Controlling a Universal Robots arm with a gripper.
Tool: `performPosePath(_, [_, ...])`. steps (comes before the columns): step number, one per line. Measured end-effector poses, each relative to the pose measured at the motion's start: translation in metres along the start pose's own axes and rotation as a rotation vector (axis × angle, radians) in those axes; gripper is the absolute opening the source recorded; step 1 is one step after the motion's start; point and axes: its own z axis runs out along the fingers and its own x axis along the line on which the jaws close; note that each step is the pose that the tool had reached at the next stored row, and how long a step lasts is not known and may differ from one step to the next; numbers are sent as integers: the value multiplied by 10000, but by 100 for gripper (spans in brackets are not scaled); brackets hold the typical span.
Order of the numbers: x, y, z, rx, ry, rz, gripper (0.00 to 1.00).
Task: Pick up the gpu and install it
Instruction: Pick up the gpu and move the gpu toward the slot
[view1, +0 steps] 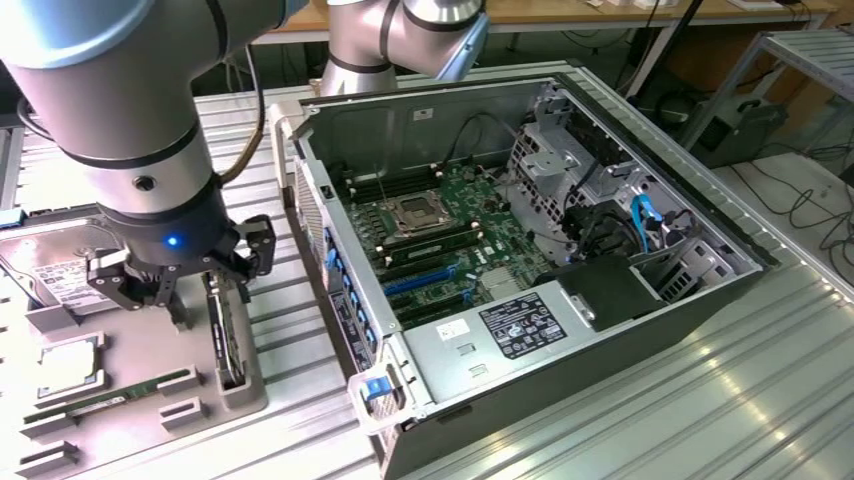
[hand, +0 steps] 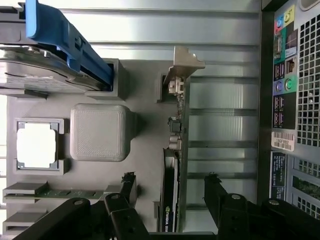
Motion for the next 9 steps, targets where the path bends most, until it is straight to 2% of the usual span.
performPosePath(9, [14,-8,191,-1,13,0,66])
